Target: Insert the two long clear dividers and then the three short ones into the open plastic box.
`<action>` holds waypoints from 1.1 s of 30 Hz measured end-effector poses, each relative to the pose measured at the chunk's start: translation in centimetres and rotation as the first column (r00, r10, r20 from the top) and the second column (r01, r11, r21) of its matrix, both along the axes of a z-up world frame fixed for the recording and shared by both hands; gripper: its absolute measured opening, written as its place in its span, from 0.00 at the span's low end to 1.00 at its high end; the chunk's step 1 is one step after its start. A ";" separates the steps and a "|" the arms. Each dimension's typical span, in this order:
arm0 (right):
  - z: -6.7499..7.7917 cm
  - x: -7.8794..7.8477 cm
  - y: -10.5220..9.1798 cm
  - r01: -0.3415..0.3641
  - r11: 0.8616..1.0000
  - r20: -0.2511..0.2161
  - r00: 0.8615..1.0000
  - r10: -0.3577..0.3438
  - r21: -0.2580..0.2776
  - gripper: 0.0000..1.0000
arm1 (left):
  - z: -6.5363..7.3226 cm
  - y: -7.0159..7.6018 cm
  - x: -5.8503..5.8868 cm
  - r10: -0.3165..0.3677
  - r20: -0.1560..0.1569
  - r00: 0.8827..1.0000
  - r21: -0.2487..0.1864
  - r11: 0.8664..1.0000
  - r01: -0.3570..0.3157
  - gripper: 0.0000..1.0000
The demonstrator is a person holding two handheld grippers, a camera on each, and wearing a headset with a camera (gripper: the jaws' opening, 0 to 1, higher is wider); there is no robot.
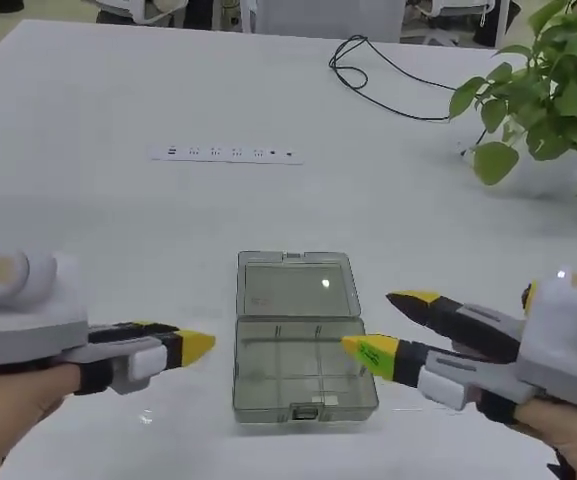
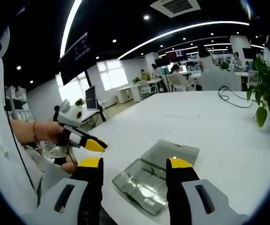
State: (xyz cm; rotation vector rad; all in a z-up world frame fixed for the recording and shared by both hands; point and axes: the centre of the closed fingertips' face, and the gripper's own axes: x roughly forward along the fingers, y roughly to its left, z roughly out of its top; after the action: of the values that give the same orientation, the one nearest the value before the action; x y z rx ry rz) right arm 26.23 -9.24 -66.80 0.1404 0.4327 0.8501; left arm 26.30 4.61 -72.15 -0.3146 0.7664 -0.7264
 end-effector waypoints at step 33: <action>-0.7 -0.3 5.6 0.078 0.995 -0.226 0.972 -0.062 0.060 0.16 | 2.4 -6.6 -1.9 -0.124 0.077 0.989 -0.062 0.990 0.129 0.30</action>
State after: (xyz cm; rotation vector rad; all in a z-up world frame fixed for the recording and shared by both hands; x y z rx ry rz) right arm 25.94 -3.69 -67.52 0.3156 0.6064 0.7825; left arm 24.42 -1.94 -69.77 -0.2998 0.6987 -0.8798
